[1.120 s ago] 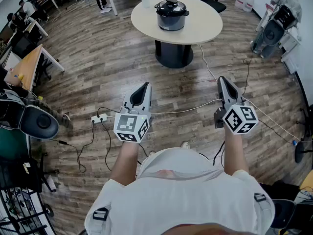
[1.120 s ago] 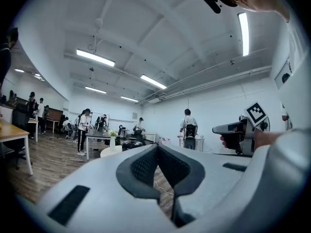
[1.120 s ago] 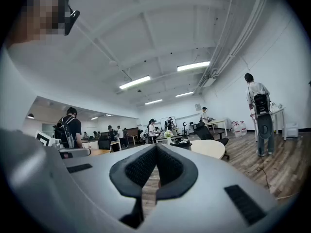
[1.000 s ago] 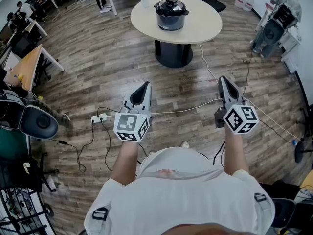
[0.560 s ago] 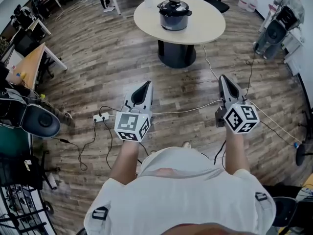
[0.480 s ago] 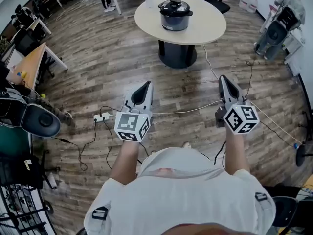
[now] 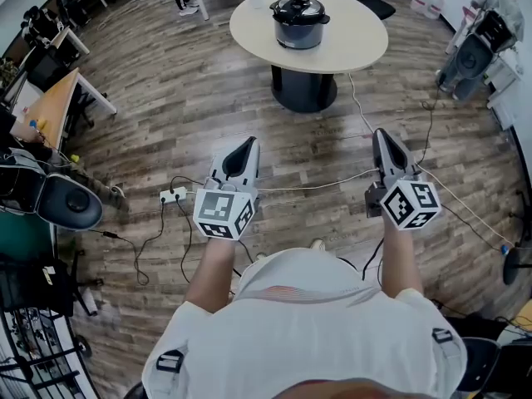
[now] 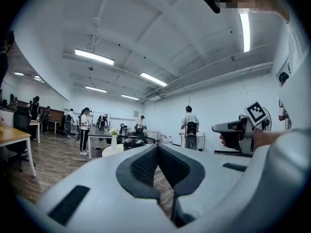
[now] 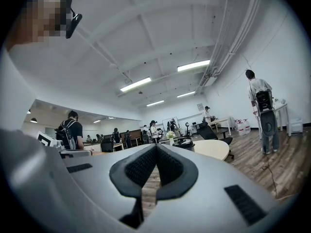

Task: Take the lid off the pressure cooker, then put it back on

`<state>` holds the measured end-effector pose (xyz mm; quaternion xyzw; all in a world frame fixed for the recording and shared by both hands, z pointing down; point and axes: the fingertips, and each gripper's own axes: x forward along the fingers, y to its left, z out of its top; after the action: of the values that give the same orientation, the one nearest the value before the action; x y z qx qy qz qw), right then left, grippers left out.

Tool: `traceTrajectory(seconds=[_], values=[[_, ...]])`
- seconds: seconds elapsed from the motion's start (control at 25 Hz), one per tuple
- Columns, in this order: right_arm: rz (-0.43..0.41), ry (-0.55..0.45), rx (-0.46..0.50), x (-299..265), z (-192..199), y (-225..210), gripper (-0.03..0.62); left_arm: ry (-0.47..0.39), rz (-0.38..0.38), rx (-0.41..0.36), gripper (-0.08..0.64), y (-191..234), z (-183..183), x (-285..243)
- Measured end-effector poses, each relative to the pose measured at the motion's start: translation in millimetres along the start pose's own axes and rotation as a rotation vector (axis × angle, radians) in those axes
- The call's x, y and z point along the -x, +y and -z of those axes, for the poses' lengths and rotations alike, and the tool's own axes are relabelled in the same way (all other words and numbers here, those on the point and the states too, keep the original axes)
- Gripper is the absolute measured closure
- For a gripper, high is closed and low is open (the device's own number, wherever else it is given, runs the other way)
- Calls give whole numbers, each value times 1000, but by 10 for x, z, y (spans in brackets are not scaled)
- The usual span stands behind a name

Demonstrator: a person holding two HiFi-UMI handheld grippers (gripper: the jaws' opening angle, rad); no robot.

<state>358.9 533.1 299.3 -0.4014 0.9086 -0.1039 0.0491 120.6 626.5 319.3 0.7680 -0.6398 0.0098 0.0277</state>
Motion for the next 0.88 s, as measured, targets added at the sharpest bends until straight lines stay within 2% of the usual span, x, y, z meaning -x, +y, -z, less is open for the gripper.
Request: traceTrajectory(seconds=[0.36,0.6,0.76,0.88], values=[[-29,24,-63,-7,92,-705,592,37,-56,-31,555,-258,61,-460],[-31,68,-132,-4,343,-1276,592,54,-108,-45,555,-416,75,-773],[-50,76,-149,-130,296,-1416,592,68,-93,-30,555,-502,146,-1006],[-59,82,-122,-267,254,-1479,592,65,-75,-14,555,-500,205,-1205]])
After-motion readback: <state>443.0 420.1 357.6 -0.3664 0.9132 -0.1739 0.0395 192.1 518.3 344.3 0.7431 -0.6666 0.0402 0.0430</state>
